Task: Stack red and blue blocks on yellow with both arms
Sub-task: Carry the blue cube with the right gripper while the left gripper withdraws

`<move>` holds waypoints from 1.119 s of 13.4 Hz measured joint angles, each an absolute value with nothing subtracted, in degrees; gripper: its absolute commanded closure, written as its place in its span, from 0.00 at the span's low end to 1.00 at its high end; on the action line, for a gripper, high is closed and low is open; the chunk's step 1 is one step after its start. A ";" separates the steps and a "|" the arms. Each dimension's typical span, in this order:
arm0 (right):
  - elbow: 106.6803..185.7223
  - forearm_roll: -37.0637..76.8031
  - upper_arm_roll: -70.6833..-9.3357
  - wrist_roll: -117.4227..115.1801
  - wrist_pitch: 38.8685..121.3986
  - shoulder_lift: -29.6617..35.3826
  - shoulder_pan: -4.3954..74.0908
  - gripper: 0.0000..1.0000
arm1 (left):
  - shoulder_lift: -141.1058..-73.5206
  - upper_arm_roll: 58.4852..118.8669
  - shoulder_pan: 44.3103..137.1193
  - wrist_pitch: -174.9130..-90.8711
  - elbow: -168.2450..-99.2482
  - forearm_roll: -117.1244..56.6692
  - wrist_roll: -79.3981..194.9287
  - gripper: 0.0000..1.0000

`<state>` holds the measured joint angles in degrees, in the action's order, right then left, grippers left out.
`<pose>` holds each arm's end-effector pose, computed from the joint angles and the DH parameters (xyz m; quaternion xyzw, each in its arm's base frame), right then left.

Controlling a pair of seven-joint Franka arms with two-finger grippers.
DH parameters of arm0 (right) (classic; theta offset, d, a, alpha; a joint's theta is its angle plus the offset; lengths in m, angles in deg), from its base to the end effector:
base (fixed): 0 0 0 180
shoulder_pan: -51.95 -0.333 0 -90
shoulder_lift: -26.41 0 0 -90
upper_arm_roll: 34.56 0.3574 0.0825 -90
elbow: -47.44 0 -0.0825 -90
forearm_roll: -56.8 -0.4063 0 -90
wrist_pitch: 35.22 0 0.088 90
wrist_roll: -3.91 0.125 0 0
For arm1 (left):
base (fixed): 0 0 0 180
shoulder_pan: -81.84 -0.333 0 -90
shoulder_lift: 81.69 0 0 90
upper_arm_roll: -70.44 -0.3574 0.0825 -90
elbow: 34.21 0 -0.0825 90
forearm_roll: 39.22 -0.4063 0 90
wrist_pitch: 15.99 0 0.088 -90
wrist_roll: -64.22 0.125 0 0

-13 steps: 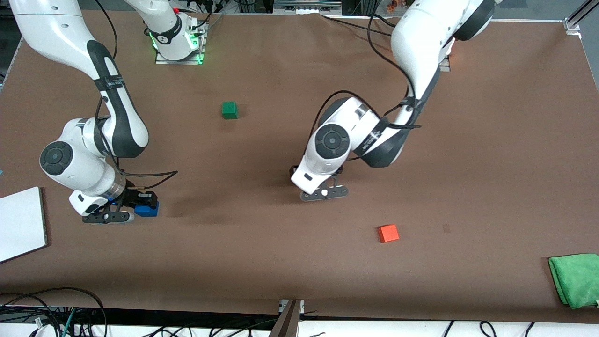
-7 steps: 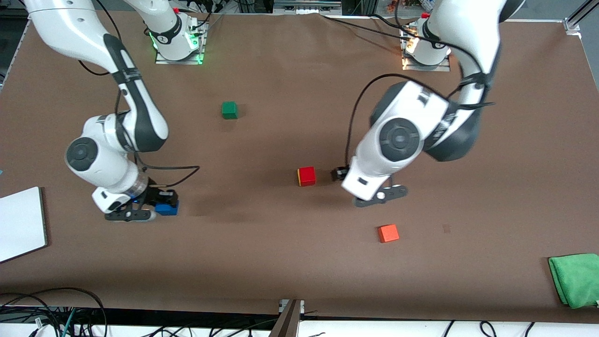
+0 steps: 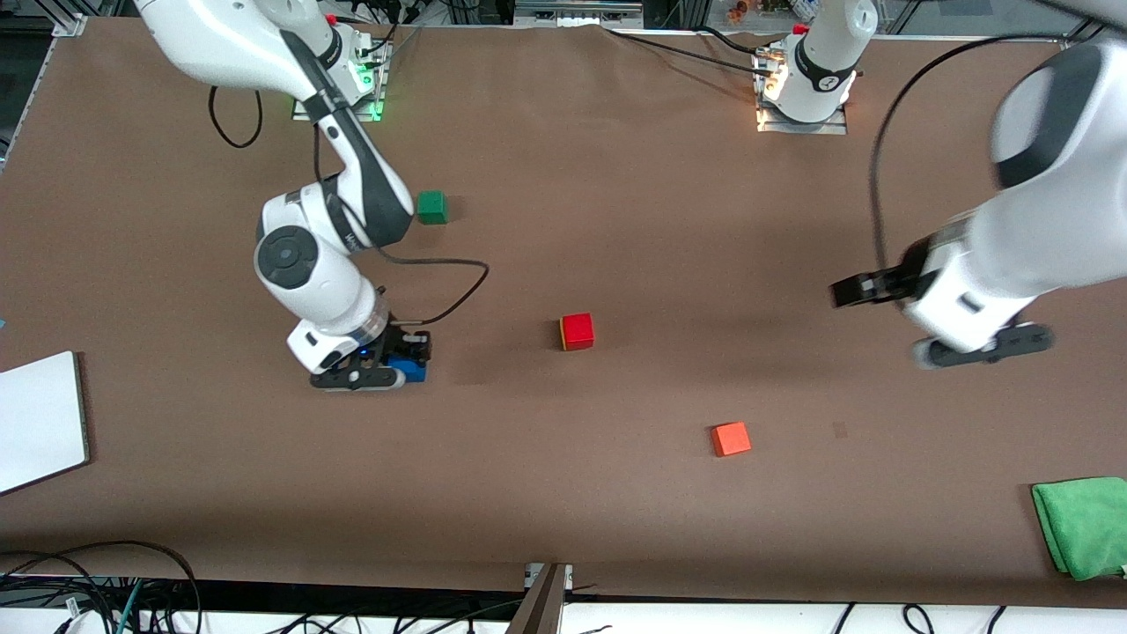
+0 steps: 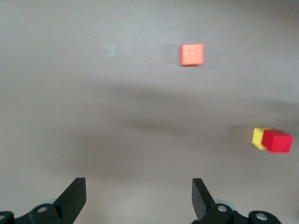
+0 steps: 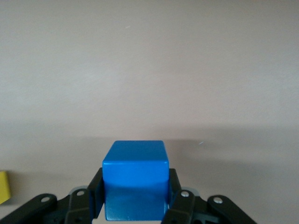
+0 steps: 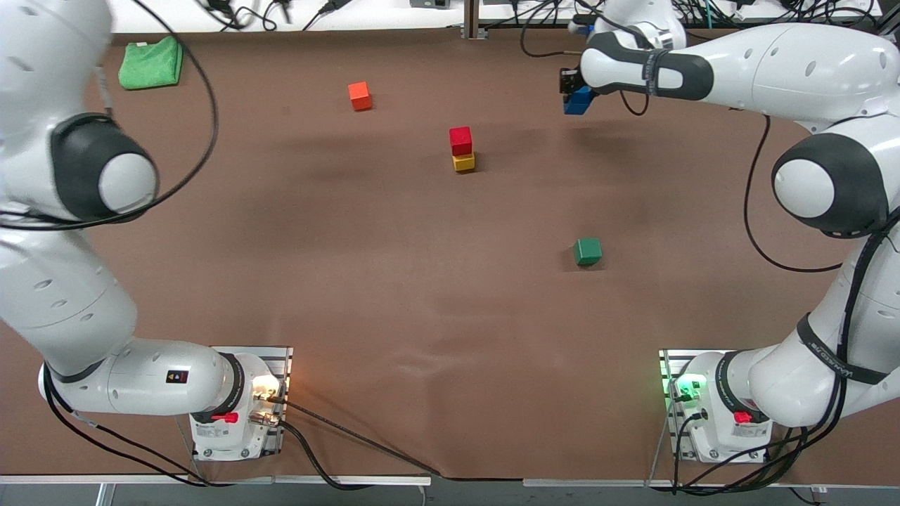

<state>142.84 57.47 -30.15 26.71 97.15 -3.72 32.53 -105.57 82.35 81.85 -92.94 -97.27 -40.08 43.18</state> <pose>0.6722 0.2888 0.3190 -0.9980 -0.0063 -0.0498 0.0371 0.6765 -0.1059 0.5965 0.9923 0.0854 -0.0893 0.0101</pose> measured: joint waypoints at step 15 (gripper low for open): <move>121.59 62.29 -30.21 39.62 83.73 -9.69 12.74 0.46 | -81.40 81.84 72.34 -107.53 -128.62 -40.04 50.44 0.00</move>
<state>121.59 62.29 -30.21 39.62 83.73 -9.69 12.74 -81.40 81.84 72.34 -107.53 -128.62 -40.04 50.44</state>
